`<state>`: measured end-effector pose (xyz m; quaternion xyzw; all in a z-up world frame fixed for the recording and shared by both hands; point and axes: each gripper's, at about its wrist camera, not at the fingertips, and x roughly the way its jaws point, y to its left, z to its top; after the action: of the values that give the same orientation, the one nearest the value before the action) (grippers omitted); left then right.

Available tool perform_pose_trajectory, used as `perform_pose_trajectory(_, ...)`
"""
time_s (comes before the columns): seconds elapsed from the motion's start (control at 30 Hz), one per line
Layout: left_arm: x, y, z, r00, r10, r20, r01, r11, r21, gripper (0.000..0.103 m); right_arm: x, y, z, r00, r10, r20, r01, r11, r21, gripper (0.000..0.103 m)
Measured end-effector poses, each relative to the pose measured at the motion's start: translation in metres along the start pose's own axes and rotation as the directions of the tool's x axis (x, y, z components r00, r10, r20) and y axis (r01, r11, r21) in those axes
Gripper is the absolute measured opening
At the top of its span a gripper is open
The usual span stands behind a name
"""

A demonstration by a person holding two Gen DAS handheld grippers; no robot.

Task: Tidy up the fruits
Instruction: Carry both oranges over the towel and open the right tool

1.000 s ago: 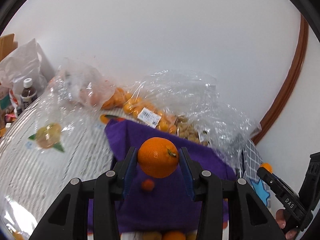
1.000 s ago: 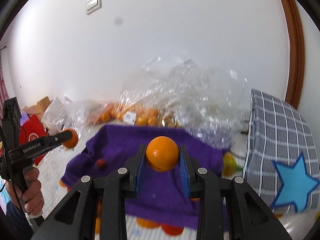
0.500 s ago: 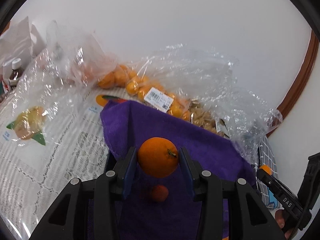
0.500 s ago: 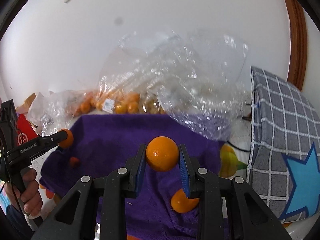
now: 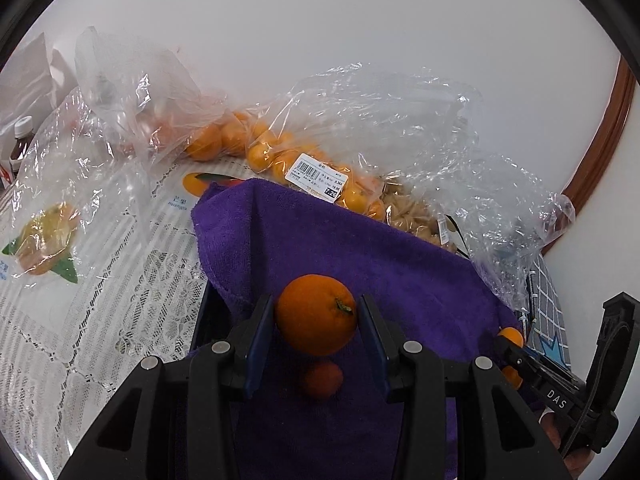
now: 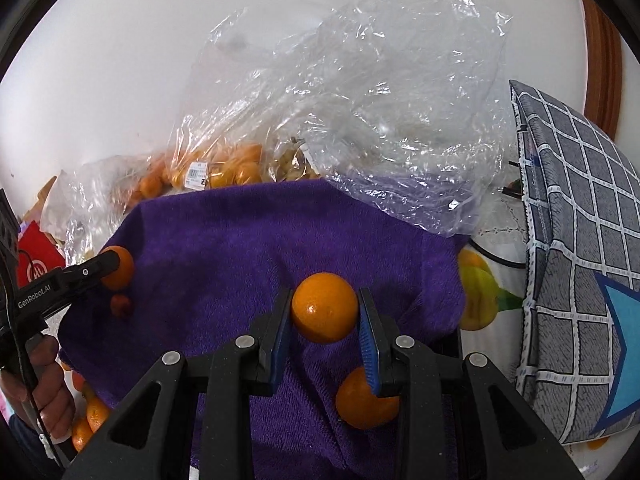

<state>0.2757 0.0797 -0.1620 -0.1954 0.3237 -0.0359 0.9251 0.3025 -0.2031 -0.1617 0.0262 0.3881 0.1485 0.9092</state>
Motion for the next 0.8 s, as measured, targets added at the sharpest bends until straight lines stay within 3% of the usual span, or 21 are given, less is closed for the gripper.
perform_pose_trajectory(0.7,0.004,-0.006,-0.002,0.999,0.035,0.003,-0.035,0.998,0.052,0.040,0.009,0.014,-0.001,0.999,-0.050,-0.010,0.049,0.996,-0.079,0.032)
perform_pose_trajectory(0.8,0.004,-0.005,-0.002,0.999,0.035,0.003,-0.035,0.998,0.051,0.040,0.009,0.014,-0.001,0.999,-0.049,-0.013,0.048,0.996,-0.076,0.037)
